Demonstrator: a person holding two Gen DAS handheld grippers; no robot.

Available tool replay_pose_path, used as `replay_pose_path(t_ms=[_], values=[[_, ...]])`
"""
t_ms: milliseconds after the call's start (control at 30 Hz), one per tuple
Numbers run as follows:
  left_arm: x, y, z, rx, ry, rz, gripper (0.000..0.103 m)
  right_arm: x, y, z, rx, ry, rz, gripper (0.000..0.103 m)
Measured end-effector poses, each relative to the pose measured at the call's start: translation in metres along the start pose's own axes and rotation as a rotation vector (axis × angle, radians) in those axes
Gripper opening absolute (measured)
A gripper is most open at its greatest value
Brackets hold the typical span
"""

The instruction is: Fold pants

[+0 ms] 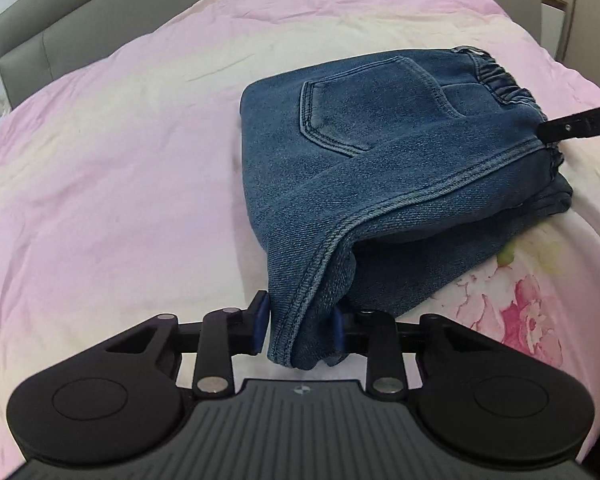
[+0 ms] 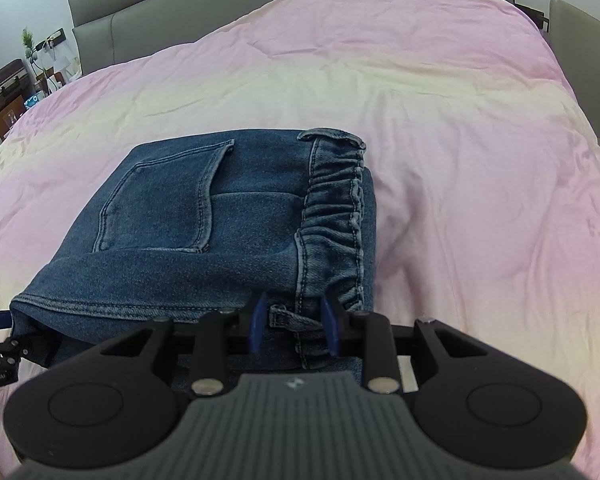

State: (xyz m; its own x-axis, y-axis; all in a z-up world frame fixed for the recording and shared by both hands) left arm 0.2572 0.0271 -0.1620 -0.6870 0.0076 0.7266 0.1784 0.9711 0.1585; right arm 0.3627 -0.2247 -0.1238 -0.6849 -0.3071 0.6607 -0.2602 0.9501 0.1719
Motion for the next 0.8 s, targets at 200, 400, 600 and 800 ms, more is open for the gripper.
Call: replay_pose_path(t_ms=[200,400,600,800], values=[[-0.004,0.007,0.024,-0.147,0.065,0.035,0.02,-0.004,-0.002,0.005,0.014,0.021,-0.054,0.025],[-0.03,0.012,0.037,-0.067,0.149,0.1,0.02,-0.008,-0.004,0.013,0.05,0.055,-0.086,0.025],[-0.017,0.014,0.018,-0.01,0.187,0.103,0.022,-0.009,-0.004,0.016,0.077,0.086,-0.058,0.026],[0.023,0.017,-0.004,-0.054,0.207,0.141,0.031,0.004,-0.024,0.045,-0.001,0.198,-0.024,0.029]])
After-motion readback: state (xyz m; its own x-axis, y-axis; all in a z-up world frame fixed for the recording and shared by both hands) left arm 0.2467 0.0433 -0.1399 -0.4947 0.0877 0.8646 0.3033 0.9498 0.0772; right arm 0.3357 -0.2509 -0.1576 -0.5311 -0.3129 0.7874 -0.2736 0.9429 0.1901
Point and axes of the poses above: each gripper's, at about its wrist camera, not at the fingertips, and x roughly against the way its jaws point, y to its left, z to its underside, the point moved 8 cm from there along -x, roughly the way its jaws point, and after that the axes turned 7 degrees about -y, right-handed, at the moved point
